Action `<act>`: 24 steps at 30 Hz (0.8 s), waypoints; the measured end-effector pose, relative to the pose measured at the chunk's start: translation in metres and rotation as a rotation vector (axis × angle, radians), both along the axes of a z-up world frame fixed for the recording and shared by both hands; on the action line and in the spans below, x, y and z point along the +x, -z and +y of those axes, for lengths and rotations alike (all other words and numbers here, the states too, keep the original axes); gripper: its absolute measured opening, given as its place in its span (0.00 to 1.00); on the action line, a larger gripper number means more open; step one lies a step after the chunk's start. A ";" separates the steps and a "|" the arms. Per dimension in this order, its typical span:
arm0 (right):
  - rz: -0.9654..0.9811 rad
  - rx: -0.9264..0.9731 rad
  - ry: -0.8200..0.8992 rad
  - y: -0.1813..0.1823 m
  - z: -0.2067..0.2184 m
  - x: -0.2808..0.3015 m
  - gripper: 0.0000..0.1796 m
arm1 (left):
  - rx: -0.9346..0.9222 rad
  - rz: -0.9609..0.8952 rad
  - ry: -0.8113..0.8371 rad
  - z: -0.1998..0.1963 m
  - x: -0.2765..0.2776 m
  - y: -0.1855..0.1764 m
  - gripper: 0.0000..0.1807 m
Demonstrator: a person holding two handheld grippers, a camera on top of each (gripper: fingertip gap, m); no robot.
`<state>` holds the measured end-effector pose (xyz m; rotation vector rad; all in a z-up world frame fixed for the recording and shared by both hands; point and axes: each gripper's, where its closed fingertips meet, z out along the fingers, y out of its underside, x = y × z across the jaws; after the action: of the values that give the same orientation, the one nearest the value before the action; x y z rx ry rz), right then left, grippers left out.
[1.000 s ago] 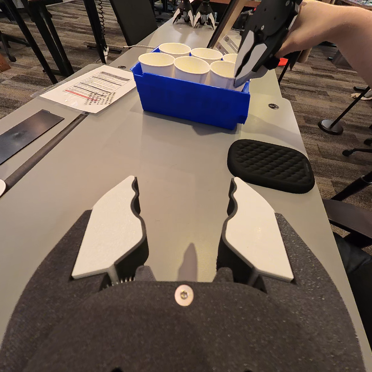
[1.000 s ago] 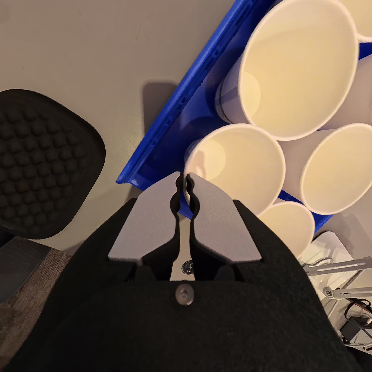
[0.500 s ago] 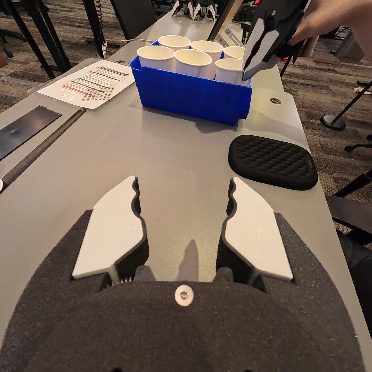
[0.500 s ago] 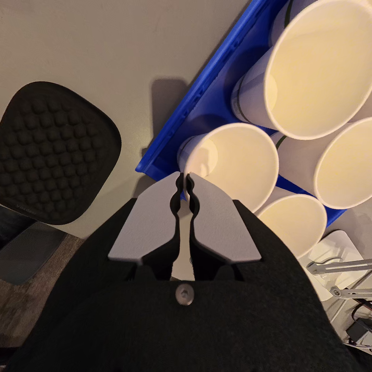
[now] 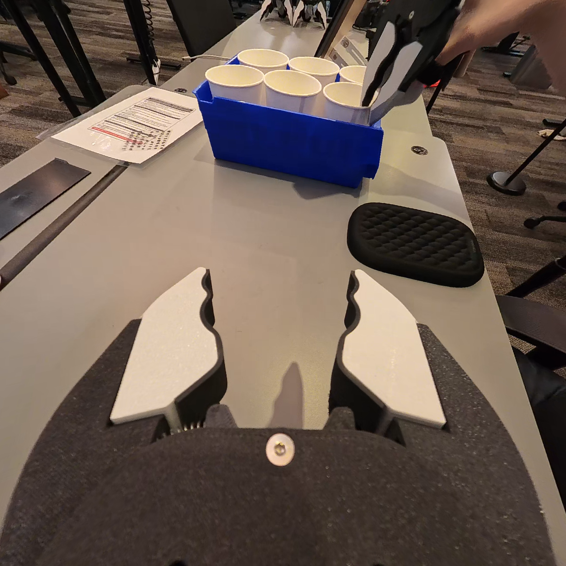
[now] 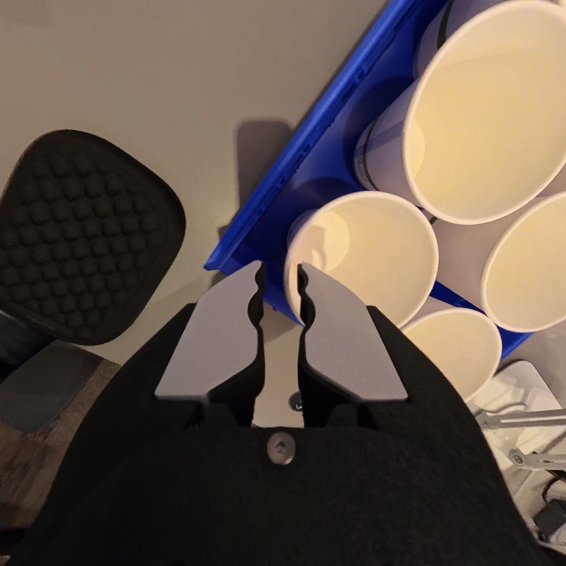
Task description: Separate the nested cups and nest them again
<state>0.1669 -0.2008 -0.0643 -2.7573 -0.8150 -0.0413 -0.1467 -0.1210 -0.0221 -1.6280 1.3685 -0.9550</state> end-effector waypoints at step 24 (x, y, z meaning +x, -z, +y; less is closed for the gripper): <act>-0.145 0.021 -0.070 0.004 0.090 0.016 0.02 | -0.009 0.020 -0.020 0.011 -0.003 0.008 0.45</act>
<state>0.1825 -0.1103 -0.0687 -2.7286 -0.9409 -0.2373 -0.1498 -0.1097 -0.0304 -1.6589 1.3610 -0.9364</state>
